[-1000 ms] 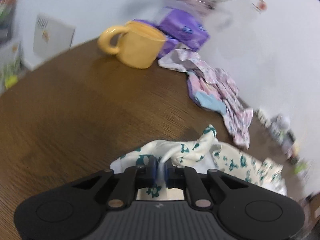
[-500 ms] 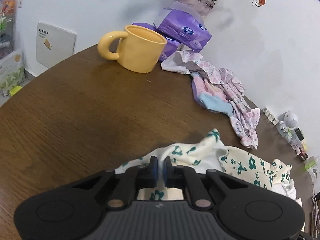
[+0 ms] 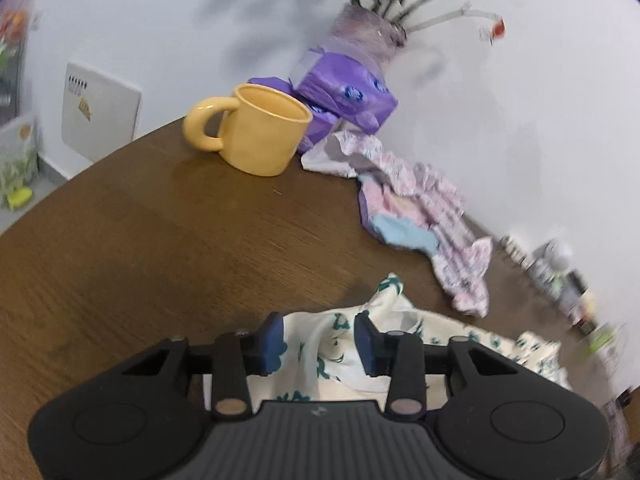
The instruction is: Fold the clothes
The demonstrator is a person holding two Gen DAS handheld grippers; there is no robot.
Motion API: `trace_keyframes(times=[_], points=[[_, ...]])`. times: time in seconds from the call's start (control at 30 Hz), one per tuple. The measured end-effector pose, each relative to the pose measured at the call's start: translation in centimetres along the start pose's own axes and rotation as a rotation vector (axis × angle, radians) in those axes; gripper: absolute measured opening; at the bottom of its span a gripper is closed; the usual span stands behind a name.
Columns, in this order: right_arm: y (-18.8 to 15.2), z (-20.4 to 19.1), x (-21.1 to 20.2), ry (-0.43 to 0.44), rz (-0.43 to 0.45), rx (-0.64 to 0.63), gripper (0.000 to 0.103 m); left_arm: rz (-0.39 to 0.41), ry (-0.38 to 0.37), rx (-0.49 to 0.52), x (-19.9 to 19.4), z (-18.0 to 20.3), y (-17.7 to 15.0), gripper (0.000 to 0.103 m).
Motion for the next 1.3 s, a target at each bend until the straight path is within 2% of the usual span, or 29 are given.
trace_keyframes(times=[0.07,0.2,0.3,0.37,0.4,0.53,0.7,0.9,1.1,1.2,1.27,1.3], points=[[0.0,0.0,0.0,-0.001,0.001,-0.002,0.039,-0.015,0.025,0.033,1.0,0.3,-0.1,0.014],[0.0,-0.2,0.0,-0.004,0.001,-0.011,0.039,-0.025,0.055,0.068,2.3,0.3,-0.5,0.009],[-0.1,-0.2,-0.1,-0.005,0.003,-0.014,0.039,-0.02,0.035,0.04,2.0,0.0,-0.6,0.016],[-0.1,-0.2,-0.1,-0.004,0.003,-0.011,0.039,-0.012,0.018,0.02,1.3,-0.2,-0.5,0.04],[-0.1,-0.2,-0.1,-0.004,0.004,-0.01,0.039,0.001,0.01,0.024,0.8,-0.1,-0.6,0.042],[0.0,-0.1,-0.2,-0.006,0.007,-0.009,0.04,0.019,0.013,0.071,-1.2,0.8,-1.0,0.047],[0.6,0.2,-1.4,-0.041,0.058,-0.012,0.041,-0.007,-0.004,0.105,-3.2,2.0,-2.9,0.049],[1.2,1.6,-3.7,-0.125,0.126,-0.012,0.042,-0.017,0.016,0.122,-4.8,2.5,-5.3,0.049],[-0.1,3.0,-5.1,-0.223,0.11,-0.047,0.042,-0.026,0.031,0.124,-5.8,2.5,-7.2,0.049],[-0.9,3.0,-5.5,-0.241,0.091,-0.069,0.041,-0.035,0.039,0.128,-5.7,2.3,-8.1,0.041],[-1.3,2.8,-5.5,-0.247,0.079,-0.092,0.036,-0.038,0.051,0.143,-5.5,2.2,-8.4,0.017],[-1.4,2.7,-5.5,-0.251,0.071,-0.103,0.031,-0.039,0.065,0.152,-5.3,2.1,-8.5,0.013]])
Point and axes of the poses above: each gripper's, at about its wrist camera, not at the fingertips, and x roughly the way its jaws point, z to its right, y to its top, the point moved 4 cm from there along x, roughly the way its jaws point, and after that the axes turned 6 degrees about z, right-handed, at the moved point
